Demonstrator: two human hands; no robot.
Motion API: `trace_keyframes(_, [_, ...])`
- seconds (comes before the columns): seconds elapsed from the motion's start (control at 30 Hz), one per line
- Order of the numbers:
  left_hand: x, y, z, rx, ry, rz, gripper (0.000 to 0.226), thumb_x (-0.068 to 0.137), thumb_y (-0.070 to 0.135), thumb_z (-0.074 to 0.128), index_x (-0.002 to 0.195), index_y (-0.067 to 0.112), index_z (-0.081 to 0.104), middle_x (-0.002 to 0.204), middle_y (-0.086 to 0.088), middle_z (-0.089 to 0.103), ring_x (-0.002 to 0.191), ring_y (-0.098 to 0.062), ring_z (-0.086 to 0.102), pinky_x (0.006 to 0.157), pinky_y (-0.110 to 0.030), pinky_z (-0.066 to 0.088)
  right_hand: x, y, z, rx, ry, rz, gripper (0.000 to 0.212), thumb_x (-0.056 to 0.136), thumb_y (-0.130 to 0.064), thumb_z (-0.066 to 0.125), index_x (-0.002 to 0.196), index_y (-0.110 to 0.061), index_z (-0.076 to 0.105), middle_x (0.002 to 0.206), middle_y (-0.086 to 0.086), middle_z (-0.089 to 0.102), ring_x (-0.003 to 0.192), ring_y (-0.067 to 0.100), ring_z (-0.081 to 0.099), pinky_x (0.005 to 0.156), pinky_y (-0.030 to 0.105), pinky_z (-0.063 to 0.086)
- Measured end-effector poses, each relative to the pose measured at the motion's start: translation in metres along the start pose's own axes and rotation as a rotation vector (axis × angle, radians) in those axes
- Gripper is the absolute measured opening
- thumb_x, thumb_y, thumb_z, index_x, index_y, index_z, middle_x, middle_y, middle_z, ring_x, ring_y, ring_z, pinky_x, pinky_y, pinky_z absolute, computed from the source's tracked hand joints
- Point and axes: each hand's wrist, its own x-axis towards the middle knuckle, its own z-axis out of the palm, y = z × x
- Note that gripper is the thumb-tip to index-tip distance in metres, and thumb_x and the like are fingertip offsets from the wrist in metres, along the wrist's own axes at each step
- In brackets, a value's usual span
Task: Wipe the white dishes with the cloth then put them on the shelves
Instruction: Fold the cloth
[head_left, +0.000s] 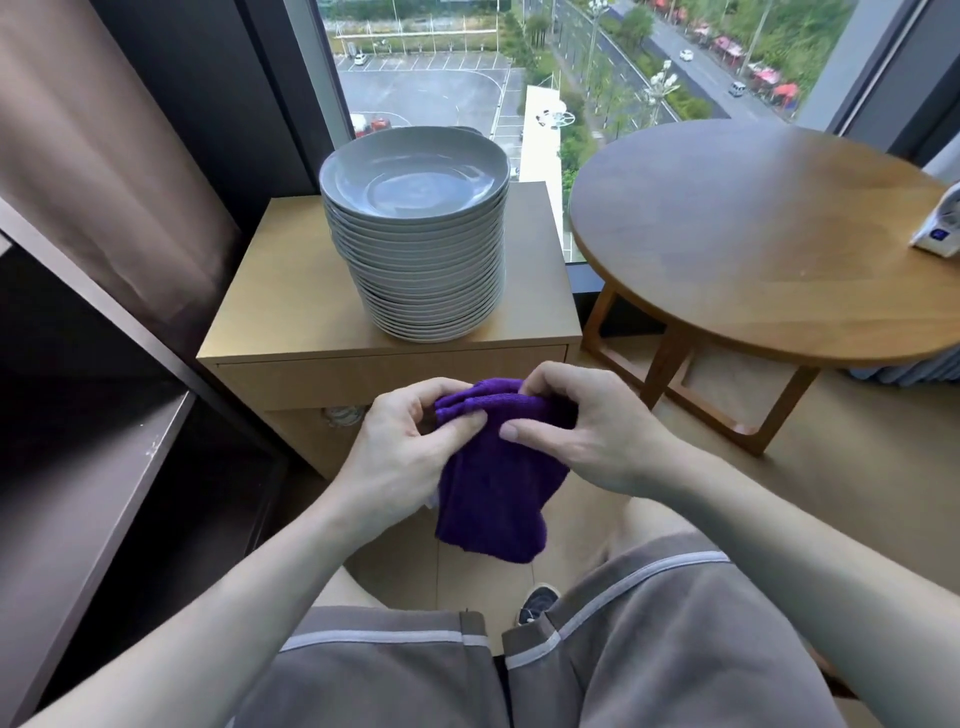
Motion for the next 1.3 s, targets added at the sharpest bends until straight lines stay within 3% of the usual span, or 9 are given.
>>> trace_keyframes(0.13, [0.007, 0.002, -0.014, 0.015, -0.013, -0.028, 0.013, 0.095, 0.031, 0.067, 0.101, 0.035, 0.078, 0.092, 0.008, 0.077, 0.082, -0.005, 0.073, 0.06, -0.021, 0.056, 0.004, 0.016, -0.024, -0.141, -0.166, 0.147, 0.007, 0.087, -0.024, 0.078, 0.091, -0.026, 0.072, 0.089, -0.011, 0.069, 0.085, 0.008, 0.065, 0.077, 0.037, 0.059])
trace_keyframes(0.23, [0.009, -0.001, -0.02, 0.133, -0.015, 0.009, 0.017, 0.102, 0.018, 0.065, 0.101, 0.032, 0.075, 0.082, 0.015, 0.073, 0.069, 0.001, 0.066, 0.056, -0.02, 0.054, 0.005, 0.023, -0.023, -0.301, -0.068, 0.066, 0.009, 0.086, -0.023, 0.079, 0.092, -0.027, 0.073, 0.112, -0.012, 0.059, 0.105, 0.007, 0.053, 0.089, 0.033, 0.053])
trace_keyframes(0.33, [0.013, -0.003, -0.027, 0.245, 0.03, 0.01, 0.02, 0.104, 0.013, 0.063, 0.101, 0.029, 0.074, 0.085, 0.013, 0.072, 0.078, -0.006, 0.067, 0.067, -0.036, 0.06, 0.005, 0.025, -0.023, -0.362, -0.071, 0.048, 0.017, 0.085, -0.03, 0.081, 0.086, -0.037, 0.066, 0.137, -0.013, 0.049, 0.127, 0.008, 0.041, 0.096, 0.025, 0.042])
trace_keyframes(0.4, [0.014, -0.004, -0.03, 0.269, 0.03, 0.019, 0.021, 0.104, 0.013, 0.063, 0.101, 0.03, 0.074, 0.088, 0.012, 0.074, 0.084, -0.007, 0.068, 0.074, -0.041, 0.061, 0.004, 0.026, -0.022, -0.309, -0.09, 0.078, 0.024, 0.085, -0.027, 0.081, 0.083, -0.039, 0.06, 0.13, -0.013, 0.057, 0.117, 0.006, 0.052, 0.089, 0.02, 0.047])
trace_keyframes(0.57, [0.015, -0.008, -0.033, 0.308, 0.049, 0.059, 0.022, 0.102, 0.009, 0.065, 0.101, 0.029, 0.074, 0.091, 0.012, 0.075, 0.086, -0.003, 0.067, 0.077, -0.017, 0.049, 0.004, 0.026, -0.022, -0.225, -0.006, 0.111, 0.029, 0.084, -0.022, 0.08, 0.089, -0.035, 0.055, 0.086, -0.011, 0.066, 0.079, 0.008, 0.063, 0.065, 0.027, 0.058])
trace_keyframes(0.7, [0.018, -0.008, -0.035, 0.326, 0.071, 0.063, 0.018, 0.102, 0.011, 0.065, 0.103, 0.025, 0.075, 0.093, 0.009, 0.076, 0.089, -0.009, 0.069, 0.08, -0.024, 0.053, 0.006, 0.024, -0.025, -0.162, -0.007, 0.136, 0.025, 0.088, -0.024, 0.078, 0.104, -0.033, 0.061, 0.09, -0.011, 0.067, 0.083, 0.008, 0.065, 0.067, 0.024, 0.057])
trace_keyframes(0.9, [0.023, -0.008, -0.032, 0.221, 0.099, -0.008, 0.013, 0.105, 0.013, 0.06, 0.099, 0.019, 0.07, 0.083, 0.012, 0.073, 0.073, 0.0, 0.067, 0.056, -0.012, 0.05, 0.01, 0.02, -0.032, -0.017, 0.032, 0.189, 0.011, 0.092, -0.031, 0.072, 0.098, -0.022, 0.069, 0.092, -0.005, 0.07, 0.087, 0.011, 0.067, 0.072, 0.024, 0.057])
trace_keyframes(1.13, [0.022, -0.014, -0.03, 0.025, 0.062, -0.086, 0.016, 0.101, 0.036, 0.06, 0.106, 0.028, 0.073, 0.101, -0.001, 0.076, 0.096, -0.021, 0.072, 0.083, -0.041, 0.058, 0.012, 0.015, -0.035, 0.316, 0.018, 0.338, 0.038, 0.084, -0.05, 0.065, 0.102, -0.017, 0.069, 0.09, -0.004, 0.076, 0.086, 0.012, 0.072, 0.072, 0.027, 0.054])
trace_keyframes(1.3, [0.023, -0.014, -0.024, -0.257, 0.028, -0.194, 0.024, 0.093, 0.043, 0.068, 0.109, 0.026, 0.075, 0.101, -0.004, 0.074, 0.092, -0.02, 0.069, 0.08, -0.044, 0.054, 0.012, 0.011, -0.033, 0.467, 0.094, 0.354, 0.036, 0.087, -0.046, 0.069, 0.103, -0.014, 0.072, 0.088, 0.003, 0.075, 0.082, 0.021, 0.074, 0.064, 0.027, 0.055])
